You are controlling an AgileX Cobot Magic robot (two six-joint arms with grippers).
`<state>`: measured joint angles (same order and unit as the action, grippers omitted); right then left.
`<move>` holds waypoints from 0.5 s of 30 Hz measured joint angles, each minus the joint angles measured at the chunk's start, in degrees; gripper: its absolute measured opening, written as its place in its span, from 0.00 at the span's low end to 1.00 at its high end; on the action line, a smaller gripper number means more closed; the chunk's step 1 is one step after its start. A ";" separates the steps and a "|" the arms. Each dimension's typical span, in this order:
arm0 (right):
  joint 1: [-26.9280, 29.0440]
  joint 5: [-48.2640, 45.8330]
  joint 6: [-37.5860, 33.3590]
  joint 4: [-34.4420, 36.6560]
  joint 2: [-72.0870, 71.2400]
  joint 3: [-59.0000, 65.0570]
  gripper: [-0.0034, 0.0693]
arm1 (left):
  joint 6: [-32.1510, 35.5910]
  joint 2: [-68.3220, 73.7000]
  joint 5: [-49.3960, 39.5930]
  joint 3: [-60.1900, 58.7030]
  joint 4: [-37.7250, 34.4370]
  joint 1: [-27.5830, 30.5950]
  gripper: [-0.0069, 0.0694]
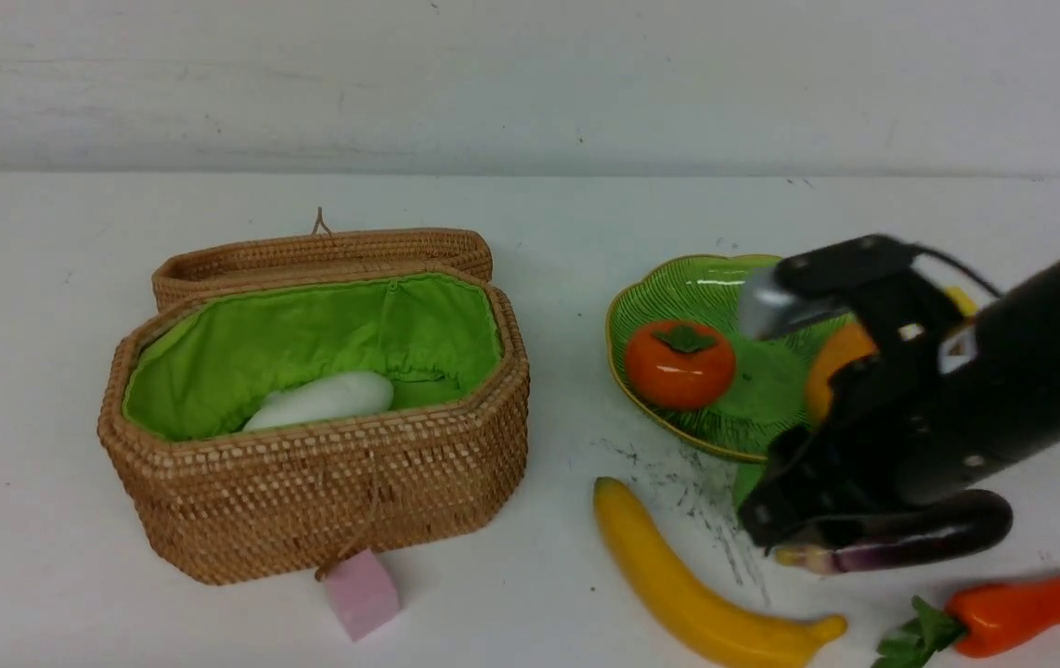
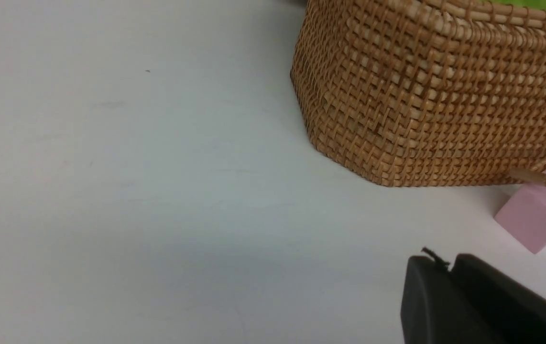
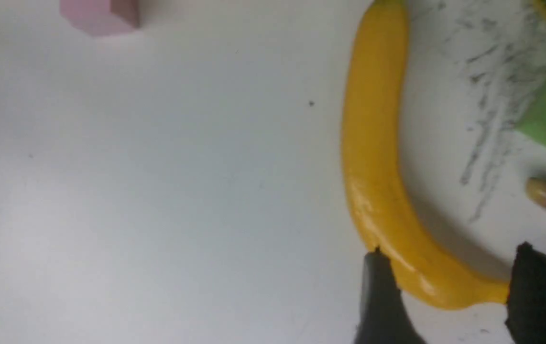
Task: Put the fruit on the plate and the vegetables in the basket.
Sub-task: Use the right arm to grab a banana and put it into the right plate
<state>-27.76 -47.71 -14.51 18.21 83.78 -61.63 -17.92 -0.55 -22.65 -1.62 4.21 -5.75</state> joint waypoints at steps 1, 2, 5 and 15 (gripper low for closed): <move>-0.36 0.07 0.00 -0.16 1.27 -0.16 0.62 | 0.00 0.00 0.00 0.00 0.00 0.00 0.17; -1.61 0.19 -0.34 -0.94 4.17 -0.74 0.68 | 0.00 0.00 0.00 0.00 0.00 0.00 0.17; -2.86 0.47 -1.14 -1.83 8.33 -1.78 0.75 | 0.00 0.00 0.00 0.00 0.00 0.00 0.17; -3.98 6.67 -1.33 -5.42 22.31 -4.59 0.80 | 0.00 0.00 0.02 0.00 0.00 0.00 0.19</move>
<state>-31.73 -41.04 -15.84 12.79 106.09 -66.22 -17.92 -0.55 -22.63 -1.62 4.21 -5.75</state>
